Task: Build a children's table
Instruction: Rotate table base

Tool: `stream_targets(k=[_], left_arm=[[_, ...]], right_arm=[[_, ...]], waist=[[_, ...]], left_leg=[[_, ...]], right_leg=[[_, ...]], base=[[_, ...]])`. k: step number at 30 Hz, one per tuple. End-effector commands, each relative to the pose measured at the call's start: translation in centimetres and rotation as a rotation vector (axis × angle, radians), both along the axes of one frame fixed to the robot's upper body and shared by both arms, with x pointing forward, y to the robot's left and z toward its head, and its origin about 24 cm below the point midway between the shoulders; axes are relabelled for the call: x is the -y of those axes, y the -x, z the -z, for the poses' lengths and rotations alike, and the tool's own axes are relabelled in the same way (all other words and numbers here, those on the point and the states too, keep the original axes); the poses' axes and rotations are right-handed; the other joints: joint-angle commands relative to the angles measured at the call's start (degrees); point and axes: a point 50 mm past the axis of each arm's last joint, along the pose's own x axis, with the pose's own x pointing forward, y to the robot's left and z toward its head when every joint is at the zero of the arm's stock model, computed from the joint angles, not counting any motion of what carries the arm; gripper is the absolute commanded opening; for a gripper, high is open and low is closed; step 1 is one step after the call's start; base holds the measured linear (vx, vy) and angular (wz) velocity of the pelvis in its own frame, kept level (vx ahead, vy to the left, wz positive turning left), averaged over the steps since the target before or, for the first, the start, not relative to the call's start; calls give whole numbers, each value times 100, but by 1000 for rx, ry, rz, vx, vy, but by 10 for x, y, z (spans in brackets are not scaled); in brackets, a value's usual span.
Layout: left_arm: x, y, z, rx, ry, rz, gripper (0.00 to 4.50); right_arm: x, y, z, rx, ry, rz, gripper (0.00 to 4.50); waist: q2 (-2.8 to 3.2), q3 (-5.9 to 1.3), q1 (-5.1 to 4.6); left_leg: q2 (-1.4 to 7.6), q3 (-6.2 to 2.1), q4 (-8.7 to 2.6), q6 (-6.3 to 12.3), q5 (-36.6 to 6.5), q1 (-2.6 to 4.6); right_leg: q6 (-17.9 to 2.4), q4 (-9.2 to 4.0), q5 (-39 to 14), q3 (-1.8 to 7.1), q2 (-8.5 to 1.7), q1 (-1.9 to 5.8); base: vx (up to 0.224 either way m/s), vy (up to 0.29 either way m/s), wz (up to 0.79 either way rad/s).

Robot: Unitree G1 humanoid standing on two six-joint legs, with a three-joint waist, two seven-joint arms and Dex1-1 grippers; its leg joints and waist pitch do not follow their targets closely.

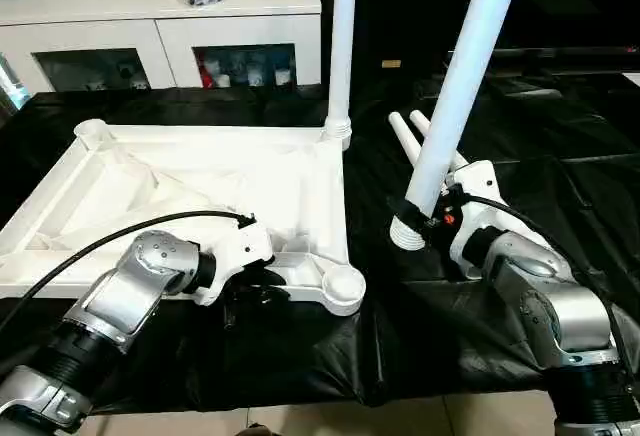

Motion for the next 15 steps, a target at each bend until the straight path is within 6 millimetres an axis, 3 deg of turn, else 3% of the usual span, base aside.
stream_targets(k=[1, 8, 11, 15], left_arm=[[3, -2, -6, 7, 13, -13, 54], [31, -6, -10, -23, 95, -147, 8], [45, -8, -10, 8, 114, -165, 1], [55, -12, -8, 74, 113, -166, 0]], right_arm=[[-2, -4, -9, 39, 6, -19, 191], [-7, -8, -11, 40, -8, -44, 191], [-11, -10, -12, 30, -31, -65, 191], [-14, -14, -8, 2, -51, -98, 191]], waist=[[-9, -376, -3], [-34, -401, -57], [-51, -409, -50], [-53, -404, -40]], left_leg=[[295, -154, -463, -198, -1984, 172], [275, -137, -427, -76, -1566, 104], [263, -117, -400, 35, -1379, 98], [259, -114, -388, 95, -1432, 115]], right_leg=[[-787, -505, -2270, 332, -459, 193], [-1002, -441, -1675, 329, -452, 269], [-1007, -456, -1589, 327, -435, 272], [-921, -504, -1793, 311, -419, 254]], base=[[0, 0, 0], [0, 0, 0], [0, 0, 0], [0, 0, 0]])
